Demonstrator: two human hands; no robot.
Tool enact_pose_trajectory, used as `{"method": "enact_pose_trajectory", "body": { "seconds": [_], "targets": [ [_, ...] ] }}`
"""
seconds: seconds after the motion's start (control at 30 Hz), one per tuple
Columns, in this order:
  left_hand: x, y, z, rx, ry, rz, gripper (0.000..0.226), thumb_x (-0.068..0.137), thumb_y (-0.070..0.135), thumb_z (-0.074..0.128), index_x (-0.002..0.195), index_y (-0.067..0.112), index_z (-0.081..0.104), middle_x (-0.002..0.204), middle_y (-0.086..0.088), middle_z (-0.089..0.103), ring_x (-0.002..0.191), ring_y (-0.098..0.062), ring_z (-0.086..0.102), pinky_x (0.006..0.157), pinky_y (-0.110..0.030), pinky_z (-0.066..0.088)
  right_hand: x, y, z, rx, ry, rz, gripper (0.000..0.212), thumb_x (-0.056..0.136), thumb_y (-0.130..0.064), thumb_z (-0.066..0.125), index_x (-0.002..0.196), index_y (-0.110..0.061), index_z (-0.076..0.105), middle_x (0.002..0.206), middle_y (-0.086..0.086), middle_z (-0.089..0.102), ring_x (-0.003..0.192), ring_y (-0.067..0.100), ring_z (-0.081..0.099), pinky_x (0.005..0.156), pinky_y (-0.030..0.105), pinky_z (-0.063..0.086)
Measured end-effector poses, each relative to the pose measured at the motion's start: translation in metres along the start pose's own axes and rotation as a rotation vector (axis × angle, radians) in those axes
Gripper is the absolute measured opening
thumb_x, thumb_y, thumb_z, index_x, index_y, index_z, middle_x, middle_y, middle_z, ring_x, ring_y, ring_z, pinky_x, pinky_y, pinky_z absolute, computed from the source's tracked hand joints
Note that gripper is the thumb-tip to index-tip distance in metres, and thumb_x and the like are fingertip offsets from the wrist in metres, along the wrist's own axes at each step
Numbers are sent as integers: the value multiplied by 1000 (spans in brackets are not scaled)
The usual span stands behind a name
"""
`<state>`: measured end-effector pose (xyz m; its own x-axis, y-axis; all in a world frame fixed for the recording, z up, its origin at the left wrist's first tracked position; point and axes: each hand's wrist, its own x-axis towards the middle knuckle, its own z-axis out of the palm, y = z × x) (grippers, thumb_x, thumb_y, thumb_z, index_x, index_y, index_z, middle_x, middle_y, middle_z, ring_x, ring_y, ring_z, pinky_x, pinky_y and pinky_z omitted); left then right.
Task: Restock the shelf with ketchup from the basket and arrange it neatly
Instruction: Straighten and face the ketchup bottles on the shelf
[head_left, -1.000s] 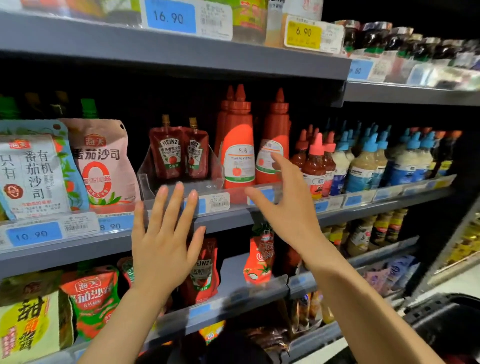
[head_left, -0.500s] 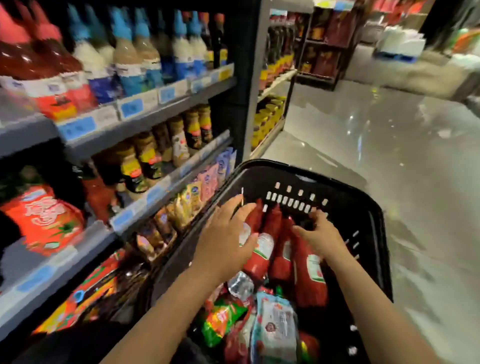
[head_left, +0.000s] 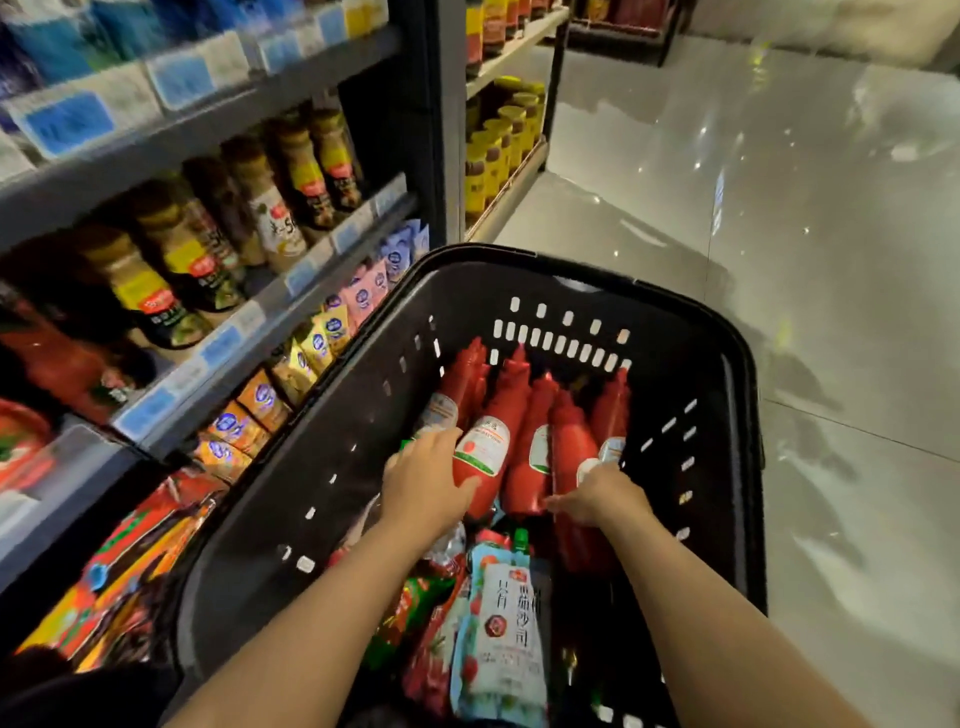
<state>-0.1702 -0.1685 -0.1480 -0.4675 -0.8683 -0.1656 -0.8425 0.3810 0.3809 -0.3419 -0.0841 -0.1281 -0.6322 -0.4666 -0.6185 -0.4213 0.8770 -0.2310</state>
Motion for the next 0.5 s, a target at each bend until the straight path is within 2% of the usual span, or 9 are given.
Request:
{"method": "enact_pose_trajectory", "body": {
  "seconds": [0.07,0.17,0.23,0.3,0.5],
  "targets": [
    [14,9,4,-18,4,14,66,84,43,63,141,20,39,140,-3,46,129,-24,43,104,-38,36,0,-1,-1,8,2,6,84,67,-49,78,130,-10,40,123,9,59,112,28,59,93,34,49],
    [29,23,14,-105,-111,-57,74,77,49,71,137,19,39,134,-6,49,122,-28,49,98,-41,43,-3,-6,-9,1,19,-12,86,69,-47,78,133,-11,34,124,8,57,113,28,58,91,34,48],
    [33,27,23,-45,-128,-101,84,74,55,71,140,19,33,135,-6,47,123,-29,47,98,-41,43,-5,-11,-19,-28,53,-52,91,70,-50,76,136,-9,28,125,9,56,112,29,58,90,36,48],
    [34,29,30,24,-96,-133,93,75,56,71,146,18,24,141,-6,41,128,-29,40,102,-40,37,-7,-14,-27,-58,105,-96,89,70,-55,73,134,-10,30,125,9,55,110,30,58,87,38,50],
    [33,30,37,-62,-11,-184,79,73,41,75,137,17,35,132,-8,41,122,-28,40,99,-36,37,-10,-18,-35,-85,185,-152,83,68,-59,72,124,-12,35,120,8,56,106,30,59,73,35,44]
  ]
}}
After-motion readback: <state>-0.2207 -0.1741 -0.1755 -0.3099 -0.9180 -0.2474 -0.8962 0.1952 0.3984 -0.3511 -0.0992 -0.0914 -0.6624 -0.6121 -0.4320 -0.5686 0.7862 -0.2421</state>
